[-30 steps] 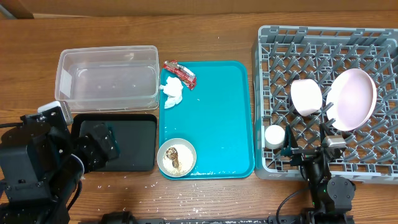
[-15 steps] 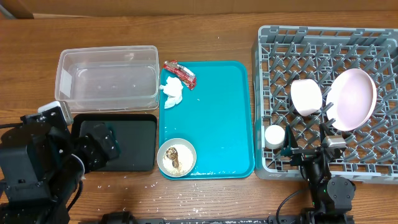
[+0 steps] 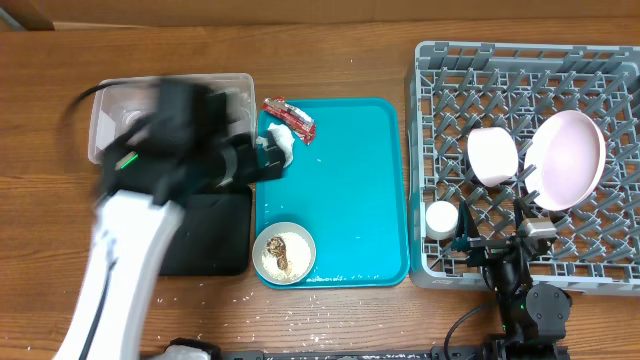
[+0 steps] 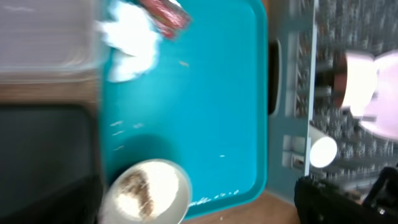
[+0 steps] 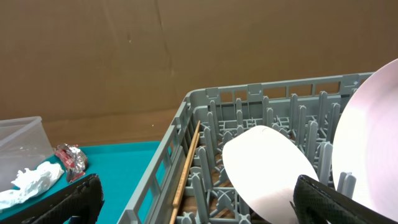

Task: Sort waste into correct bins and load items into the dishwasher
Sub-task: 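Reach the left gripper to the white tissue and grasp it, then drop the white tissue into the clear plastic bin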

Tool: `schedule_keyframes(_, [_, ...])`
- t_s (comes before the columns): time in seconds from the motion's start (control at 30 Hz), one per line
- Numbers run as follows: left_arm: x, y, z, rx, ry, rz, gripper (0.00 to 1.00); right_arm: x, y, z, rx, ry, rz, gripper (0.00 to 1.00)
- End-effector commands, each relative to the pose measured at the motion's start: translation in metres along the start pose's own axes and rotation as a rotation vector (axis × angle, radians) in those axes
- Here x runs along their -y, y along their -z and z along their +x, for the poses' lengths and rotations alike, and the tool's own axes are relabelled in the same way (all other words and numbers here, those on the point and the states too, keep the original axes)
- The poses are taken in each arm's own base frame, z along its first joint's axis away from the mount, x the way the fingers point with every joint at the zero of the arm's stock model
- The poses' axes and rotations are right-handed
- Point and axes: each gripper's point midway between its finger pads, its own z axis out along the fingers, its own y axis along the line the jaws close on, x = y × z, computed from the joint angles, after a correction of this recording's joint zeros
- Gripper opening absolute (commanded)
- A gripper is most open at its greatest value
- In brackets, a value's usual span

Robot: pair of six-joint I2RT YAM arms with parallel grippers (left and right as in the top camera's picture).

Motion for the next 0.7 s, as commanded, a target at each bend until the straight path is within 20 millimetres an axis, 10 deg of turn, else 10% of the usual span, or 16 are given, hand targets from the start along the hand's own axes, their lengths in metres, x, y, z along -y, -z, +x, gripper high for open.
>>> schedule_keyframes(0.0, [0.043,-0.048,0.002,-0.096,-0.108,0.158,0.76,0.001,0.000,0.002,0.005,0.004,0.003,1.00])
schedule_keyframes(0.33, [-0.037,-0.184,-0.016,-0.011,0.028,-0.452,0.79,0.001,0.000,0.002,0.005,0.004,0.003,1.00])
schedule_keyframes(0.67, [-0.086,-0.207,-0.029,0.073,-0.006,-0.698,0.75,0.001,0.000,0.002,0.005,0.004,0.003,1.00])
